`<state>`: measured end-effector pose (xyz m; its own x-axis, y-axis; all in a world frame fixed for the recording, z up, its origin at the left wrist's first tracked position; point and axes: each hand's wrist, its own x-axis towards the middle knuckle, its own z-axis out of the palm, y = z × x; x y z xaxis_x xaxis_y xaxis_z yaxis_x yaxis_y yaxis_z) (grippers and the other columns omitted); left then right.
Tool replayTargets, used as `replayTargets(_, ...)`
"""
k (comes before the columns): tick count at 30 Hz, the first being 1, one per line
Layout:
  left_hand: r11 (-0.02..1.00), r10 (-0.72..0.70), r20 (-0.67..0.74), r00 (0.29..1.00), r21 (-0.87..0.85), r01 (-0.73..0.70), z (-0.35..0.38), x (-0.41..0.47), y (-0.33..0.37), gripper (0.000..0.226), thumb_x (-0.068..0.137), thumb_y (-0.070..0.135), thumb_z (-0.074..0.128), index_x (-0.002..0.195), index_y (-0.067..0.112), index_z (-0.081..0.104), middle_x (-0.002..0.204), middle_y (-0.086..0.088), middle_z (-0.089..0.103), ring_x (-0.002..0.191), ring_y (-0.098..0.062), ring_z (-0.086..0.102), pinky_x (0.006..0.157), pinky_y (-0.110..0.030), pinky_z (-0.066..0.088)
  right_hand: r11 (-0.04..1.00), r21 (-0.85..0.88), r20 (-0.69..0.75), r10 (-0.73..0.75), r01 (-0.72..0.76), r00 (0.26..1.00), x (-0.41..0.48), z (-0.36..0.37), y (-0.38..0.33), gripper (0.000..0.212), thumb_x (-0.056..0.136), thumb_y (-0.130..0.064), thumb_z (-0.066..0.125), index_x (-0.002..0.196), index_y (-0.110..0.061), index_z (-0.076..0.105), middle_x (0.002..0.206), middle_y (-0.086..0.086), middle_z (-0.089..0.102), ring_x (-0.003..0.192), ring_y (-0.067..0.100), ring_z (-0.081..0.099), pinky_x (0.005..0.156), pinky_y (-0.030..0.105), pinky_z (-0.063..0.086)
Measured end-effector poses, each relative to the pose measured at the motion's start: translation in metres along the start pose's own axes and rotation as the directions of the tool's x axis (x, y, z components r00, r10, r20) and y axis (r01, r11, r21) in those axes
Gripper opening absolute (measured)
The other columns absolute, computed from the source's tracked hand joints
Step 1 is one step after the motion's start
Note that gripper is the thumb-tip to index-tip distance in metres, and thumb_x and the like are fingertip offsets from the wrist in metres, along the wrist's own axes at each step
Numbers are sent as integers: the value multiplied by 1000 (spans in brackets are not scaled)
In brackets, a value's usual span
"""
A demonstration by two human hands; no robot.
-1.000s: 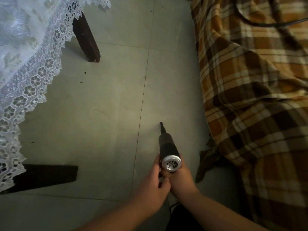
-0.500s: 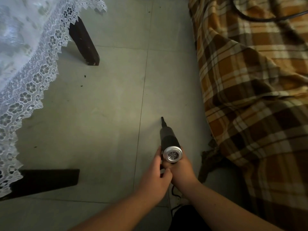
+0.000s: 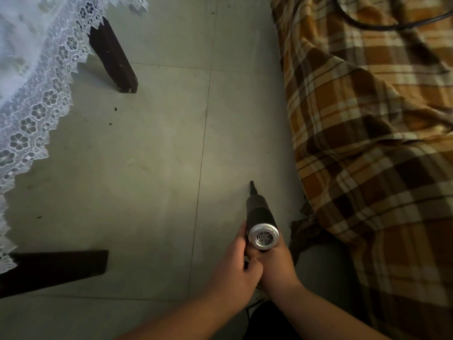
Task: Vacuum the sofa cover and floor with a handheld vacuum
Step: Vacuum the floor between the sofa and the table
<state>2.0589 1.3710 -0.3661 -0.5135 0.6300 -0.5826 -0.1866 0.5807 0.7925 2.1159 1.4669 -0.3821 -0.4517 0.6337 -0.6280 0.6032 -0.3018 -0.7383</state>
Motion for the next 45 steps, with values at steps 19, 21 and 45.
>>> replayTargets(19, 990, -58, -270, 961, -143, 20, -91, 97, 39, 71, 91, 10, 48, 154, 34, 27, 146, 7, 51, 129, -12, 52, 111, -35, 40, 989, -46, 126, -137, 144, 982, 111, 92, -94, 36, 83, 7, 69, 114, -7, 58, 95, 8, 67, 78, 15, 65, 63, 12, 53)
replayTargets(21, 989, -64, -271, 961, -148, 24, -90, 100, 39, 73, 86, 17, 47, 154, 36, 28, 146, 9, 52, 129, -10, 52, 111, -35, 40, 988, -45, 125, -139, 145, 982, 113, 92, -94, 36, 82, 7, 70, 114, -5, 58, 92, 6, 67, 76, 14, 64, 58, 8, 50)
replayTargets(45, 1000, 11, -71, 997, -5, -11, -18, 106, 65, 59, 90, 21, 47, 147, 34, 41, 137, 6, 59, 128, -9, 53, 110, -31, 41, 974, 207, -130, -70, 96, 989, 98, 11, -63, 39, 75, -10, 73, 112, -8, 62, 95, 12, 69, 90, 28, 69, 74, 32, 56)
